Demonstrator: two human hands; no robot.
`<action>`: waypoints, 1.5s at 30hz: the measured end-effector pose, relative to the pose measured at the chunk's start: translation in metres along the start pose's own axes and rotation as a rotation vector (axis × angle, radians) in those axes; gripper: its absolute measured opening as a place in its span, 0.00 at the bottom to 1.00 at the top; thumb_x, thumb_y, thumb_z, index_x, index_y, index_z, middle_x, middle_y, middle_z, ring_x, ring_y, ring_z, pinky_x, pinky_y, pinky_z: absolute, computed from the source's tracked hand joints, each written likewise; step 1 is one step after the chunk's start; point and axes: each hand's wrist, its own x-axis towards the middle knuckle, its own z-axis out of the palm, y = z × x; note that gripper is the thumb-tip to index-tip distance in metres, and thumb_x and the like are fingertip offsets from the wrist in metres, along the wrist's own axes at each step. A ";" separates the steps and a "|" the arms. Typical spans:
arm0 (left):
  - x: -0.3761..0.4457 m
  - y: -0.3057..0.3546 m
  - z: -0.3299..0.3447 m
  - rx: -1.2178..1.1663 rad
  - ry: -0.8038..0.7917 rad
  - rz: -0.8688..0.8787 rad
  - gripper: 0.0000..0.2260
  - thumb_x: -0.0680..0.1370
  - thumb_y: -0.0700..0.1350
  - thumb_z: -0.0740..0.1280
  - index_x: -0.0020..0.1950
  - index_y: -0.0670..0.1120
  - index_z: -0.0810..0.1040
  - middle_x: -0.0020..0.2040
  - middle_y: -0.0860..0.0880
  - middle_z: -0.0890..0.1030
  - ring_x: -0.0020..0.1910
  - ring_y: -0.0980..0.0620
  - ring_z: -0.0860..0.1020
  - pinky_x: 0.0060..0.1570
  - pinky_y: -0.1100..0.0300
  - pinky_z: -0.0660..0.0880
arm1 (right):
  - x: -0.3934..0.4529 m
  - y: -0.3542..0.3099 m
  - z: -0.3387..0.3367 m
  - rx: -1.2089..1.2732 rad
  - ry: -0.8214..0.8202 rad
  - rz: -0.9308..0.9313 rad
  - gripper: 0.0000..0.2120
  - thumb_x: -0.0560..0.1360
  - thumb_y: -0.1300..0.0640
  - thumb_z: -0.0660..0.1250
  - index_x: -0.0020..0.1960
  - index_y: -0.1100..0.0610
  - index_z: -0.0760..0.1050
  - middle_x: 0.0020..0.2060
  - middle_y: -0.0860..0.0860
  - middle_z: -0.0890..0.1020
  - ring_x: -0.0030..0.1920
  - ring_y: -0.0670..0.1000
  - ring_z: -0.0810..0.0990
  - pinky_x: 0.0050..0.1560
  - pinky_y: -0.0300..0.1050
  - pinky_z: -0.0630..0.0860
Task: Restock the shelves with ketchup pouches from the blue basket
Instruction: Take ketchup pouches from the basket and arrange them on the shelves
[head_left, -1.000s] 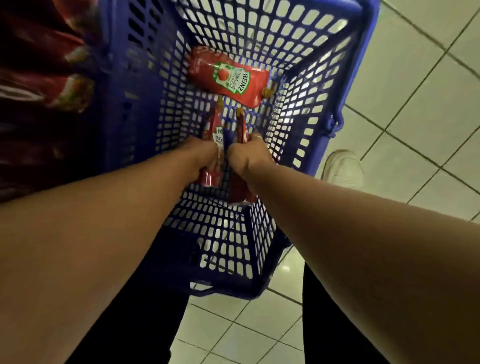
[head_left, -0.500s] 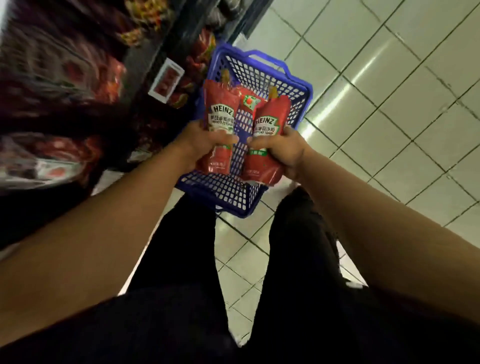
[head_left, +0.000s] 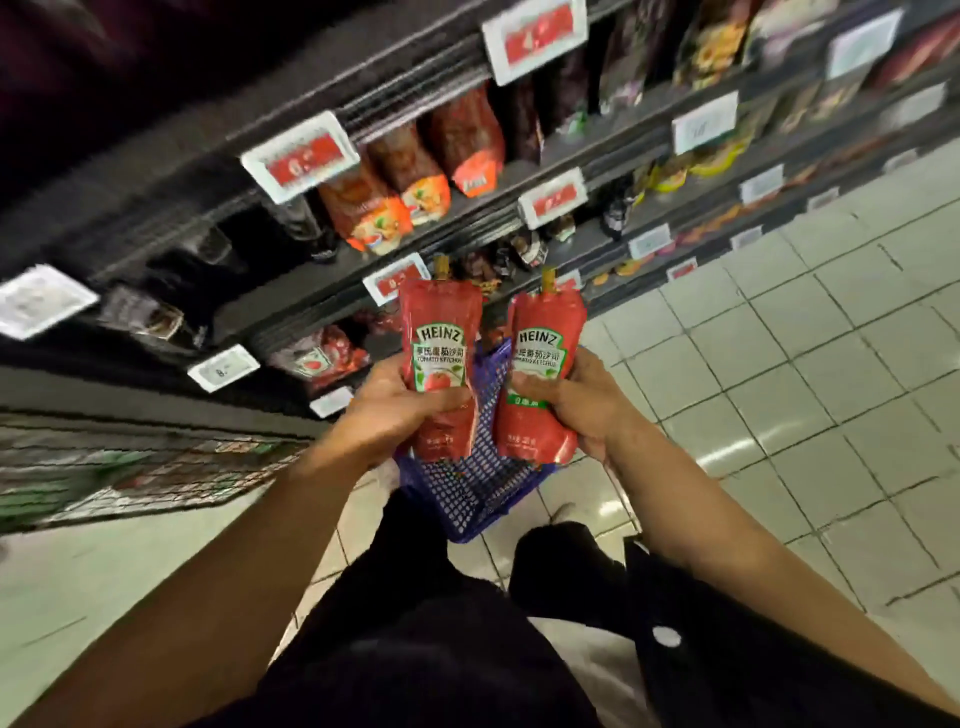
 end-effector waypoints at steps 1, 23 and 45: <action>-0.011 0.013 -0.004 -0.024 0.016 0.042 0.19 0.61 0.44 0.84 0.49 0.49 0.85 0.48 0.46 0.87 0.43 0.47 0.86 0.40 0.57 0.82 | -0.007 -0.012 0.008 -0.031 -0.029 -0.036 0.23 0.72 0.73 0.73 0.66 0.65 0.72 0.56 0.65 0.83 0.49 0.59 0.83 0.53 0.61 0.82; -0.099 0.103 -0.184 -0.258 0.428 0.459 0.15 0.69 0.59 0.75 0.55 0.64 0.79 0.53 0.54 0.86 0.52 0.53 0.85 0.54 0.47 0.81 | -0.052 -0.166 0.234 -0.518 -0.350 -0.501 0.13 0.75 0.38 0.69 0.50 0.46 0.81 0.45 0.53 0.87 0.46 0.55 0.87 0.46 0.53 0.84; -0.053 0.106 -0.254 -0.143 0.578 0.665 0.19 0.69 0.53 0.79 0.57 0.60 0.80 0.53 0.54 0.86 0.52 0.54 0.85 0.48 0.58 0.82 | 0.029 -0.173 0.300 -0.447 -0.418 -0.613 0.10 0.81 0.48 0.67 0.54 0.54 0.80 0.45 0.53 0.88 0.44 0.52 0.87 0.41 0.45 0.83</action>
